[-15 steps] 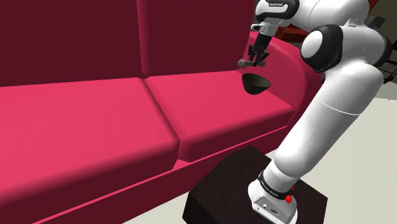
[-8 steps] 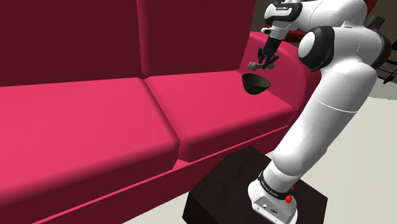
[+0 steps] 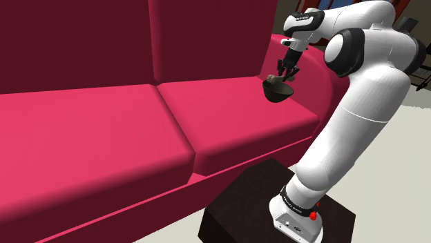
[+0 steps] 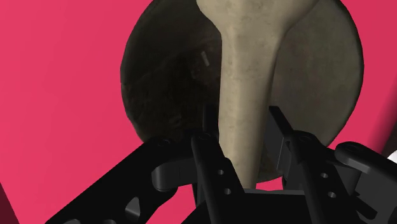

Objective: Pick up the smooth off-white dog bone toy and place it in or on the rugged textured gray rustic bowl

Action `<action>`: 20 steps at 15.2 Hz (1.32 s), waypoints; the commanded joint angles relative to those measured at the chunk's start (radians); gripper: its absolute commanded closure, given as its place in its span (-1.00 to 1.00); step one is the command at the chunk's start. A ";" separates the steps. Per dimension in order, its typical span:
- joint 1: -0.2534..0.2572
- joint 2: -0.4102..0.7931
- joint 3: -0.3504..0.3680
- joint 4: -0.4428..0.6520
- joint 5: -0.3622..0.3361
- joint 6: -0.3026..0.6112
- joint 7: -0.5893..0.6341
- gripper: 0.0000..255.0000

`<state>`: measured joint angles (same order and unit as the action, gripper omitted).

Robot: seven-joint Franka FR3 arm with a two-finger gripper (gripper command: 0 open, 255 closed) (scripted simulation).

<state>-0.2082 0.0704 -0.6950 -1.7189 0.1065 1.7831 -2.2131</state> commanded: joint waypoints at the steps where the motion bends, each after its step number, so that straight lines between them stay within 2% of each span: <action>1: 0.001 0.001 0.001 -0.027 0.002 0.029 -0.002 1.00; 3: 0.001 0.003 0.001 -0.053 0.003 0.056 -0.004 1.00; 11: 0.001 0.003 0.001 -0.053 0.003 0.056 -0.004 1.00; 12: 0.001 0.003 0.001 -0.053 0.003 0.056 -0.004 -1.00; 17: 0.001 0.003 0.001 -0.053 0.003 0.056 -0.004 -1.00; 20: -0.004 0.001 -0.003 0.046 0.000 -0.045 -0.002 -1.00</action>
<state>-0.2107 0.0696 -0.6971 -1.7120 0.1063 1.7769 -2.2171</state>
